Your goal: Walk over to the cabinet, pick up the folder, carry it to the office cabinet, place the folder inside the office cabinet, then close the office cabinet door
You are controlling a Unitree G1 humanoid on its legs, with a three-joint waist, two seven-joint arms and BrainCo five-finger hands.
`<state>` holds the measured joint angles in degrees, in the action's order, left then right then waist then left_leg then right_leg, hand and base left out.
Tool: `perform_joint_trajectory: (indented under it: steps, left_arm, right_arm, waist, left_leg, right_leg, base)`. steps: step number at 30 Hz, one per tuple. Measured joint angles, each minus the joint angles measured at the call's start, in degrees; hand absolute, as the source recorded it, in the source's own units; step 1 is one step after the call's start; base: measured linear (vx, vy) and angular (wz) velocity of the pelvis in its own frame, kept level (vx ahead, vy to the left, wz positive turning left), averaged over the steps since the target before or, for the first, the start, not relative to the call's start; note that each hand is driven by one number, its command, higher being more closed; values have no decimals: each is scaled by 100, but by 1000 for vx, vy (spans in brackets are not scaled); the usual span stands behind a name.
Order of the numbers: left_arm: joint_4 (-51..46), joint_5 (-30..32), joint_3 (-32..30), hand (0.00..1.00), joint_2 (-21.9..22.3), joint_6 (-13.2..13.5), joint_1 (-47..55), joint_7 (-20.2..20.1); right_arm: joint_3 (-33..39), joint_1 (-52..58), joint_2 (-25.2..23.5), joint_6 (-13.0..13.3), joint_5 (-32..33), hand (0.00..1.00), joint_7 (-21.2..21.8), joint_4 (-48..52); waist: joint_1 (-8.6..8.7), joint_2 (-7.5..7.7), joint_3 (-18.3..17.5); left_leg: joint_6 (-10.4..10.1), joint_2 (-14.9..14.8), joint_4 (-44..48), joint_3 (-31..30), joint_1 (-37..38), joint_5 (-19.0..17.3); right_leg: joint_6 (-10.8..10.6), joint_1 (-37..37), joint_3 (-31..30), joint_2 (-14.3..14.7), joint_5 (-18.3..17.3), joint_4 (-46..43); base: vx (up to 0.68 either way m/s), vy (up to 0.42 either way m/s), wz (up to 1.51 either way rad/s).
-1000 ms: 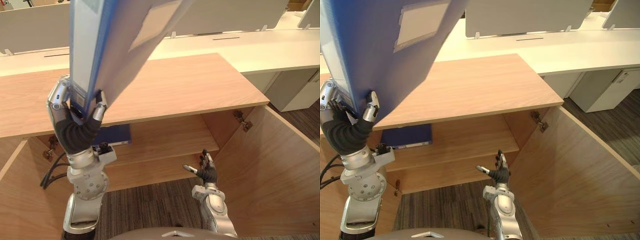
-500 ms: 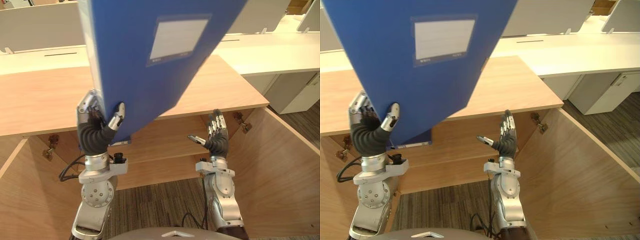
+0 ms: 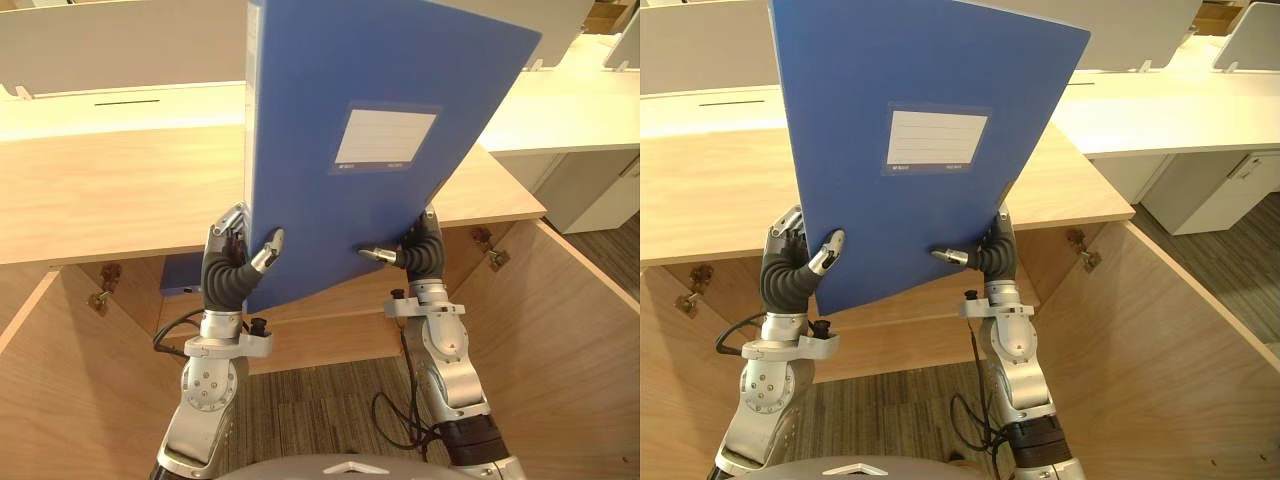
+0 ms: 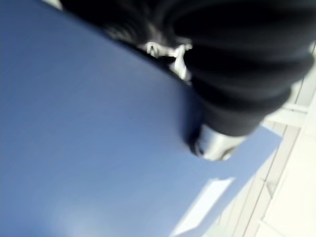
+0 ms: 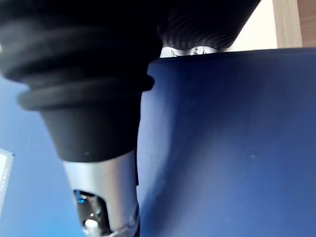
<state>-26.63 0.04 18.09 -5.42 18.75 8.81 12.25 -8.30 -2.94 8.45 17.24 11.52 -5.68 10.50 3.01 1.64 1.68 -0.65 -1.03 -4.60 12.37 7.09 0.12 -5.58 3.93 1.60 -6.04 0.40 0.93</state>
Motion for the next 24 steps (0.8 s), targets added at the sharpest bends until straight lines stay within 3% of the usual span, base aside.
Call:
perform_joint_trajectory:
  steps: [10,11,24]
  left_arm:
    - [189,-149,-1,100,-55,0,2,-77]
    - [231,-219,-5,100,-88,0,2,-113]
    - [466,-352,-231,100,-413,74,-3,-264]
  right_arm:
    - [-5,-29,390,-26,51,0,170,-29]
    - [-6,-74,425,-29,51,100,182,-49]
    - [-188,-425,1067,-312,196,100,475,-527]
  waist:
    - [-73,36,23]
    - [-73,41,26]
    - [-99,77,36]
  left_leg:
    - [12,1,-29,-74,-25,48]
    - [10,1,-29,-79,-27,54]
    - [13,2,-32,-124,-121,128]
  right_leg:
    - [-1,-7,75,-3,-4,-20]
    - [0,-8,79,-3,-4,-20]
    - [12,-139,98,-1,6,-62]
  base:
    - [-13,-9,3]
    - [-41,-27,2]
    - [-31,-15,1]
